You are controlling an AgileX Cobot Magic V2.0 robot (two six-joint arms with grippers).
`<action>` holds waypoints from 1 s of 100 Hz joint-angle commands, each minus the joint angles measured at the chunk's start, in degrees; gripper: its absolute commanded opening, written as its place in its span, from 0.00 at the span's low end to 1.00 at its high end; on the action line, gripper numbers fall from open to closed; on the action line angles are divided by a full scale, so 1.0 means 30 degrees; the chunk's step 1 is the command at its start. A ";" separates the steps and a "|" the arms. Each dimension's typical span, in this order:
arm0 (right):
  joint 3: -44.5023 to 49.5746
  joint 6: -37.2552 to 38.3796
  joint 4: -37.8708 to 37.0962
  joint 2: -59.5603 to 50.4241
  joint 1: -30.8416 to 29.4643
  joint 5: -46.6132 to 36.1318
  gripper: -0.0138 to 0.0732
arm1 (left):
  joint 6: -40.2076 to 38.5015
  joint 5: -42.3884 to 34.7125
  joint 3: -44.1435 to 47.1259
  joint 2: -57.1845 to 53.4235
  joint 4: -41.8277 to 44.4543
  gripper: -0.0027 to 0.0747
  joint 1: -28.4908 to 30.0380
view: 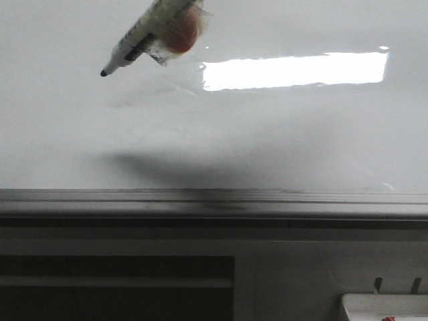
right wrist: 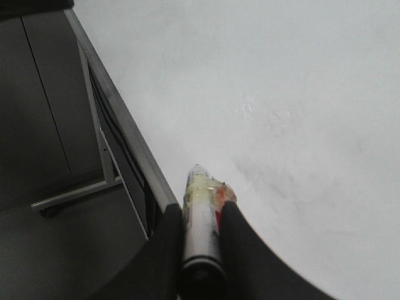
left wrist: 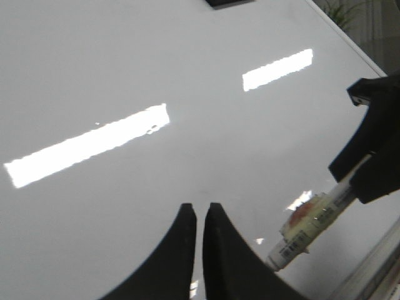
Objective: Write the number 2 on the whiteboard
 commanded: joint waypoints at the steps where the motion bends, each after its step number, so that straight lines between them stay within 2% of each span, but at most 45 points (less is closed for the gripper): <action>1: -0.0685 -0.0010 0.0062 -0.0424 -0.0078 -0.1227 0.09 | -0.0188 -0.0957 -0.0569 -0.0300 -0.0372 0.01 0.0668; 58: -0.0685 -0.0157 0.0062 -0.0424 -0.0078 -0.1487 0.09 | -0.0188 -0.0913 -0.0569 -0.0386 -0.0399 0.01 0.1002; 69: -0.0444 -0.0037 -0.0405 -0.0556 -0.0004 -0.2303 0.09 | -0.0188 -0.0913 -0.0569 -0.0386 -0.0399 0.01 0.1002; 74: -0.0044 0.1418 -0.2180 -0.0656 0.0242 -0.3530 0.09 | -0.0188 -0.0913 -0.0569 -0.0386 -0.0399 0.01 0.1002; 82: 0.0906 0.7097 -0.6442 -0.0890 0.0574 -0.5822 0.09 | -0.0188 -0.0913 -0.0569 -0.0386 -0.0399 0.01 0.1002; 85: 0.1286 0.8357 -0.7653 -0.0949 0.0574 -0.6287 0.09 | -0.0188 -0.0913 -0.0569 -0.0386 -0.0399 0.01 0.1002; 100: 0.1651 0.8931 -0.8416 -0.1189 0.0393 -0.5360 0.09 | -0.0188 -0.0913 -0.0569 -0.0386 -0.0399 0.01 0.1002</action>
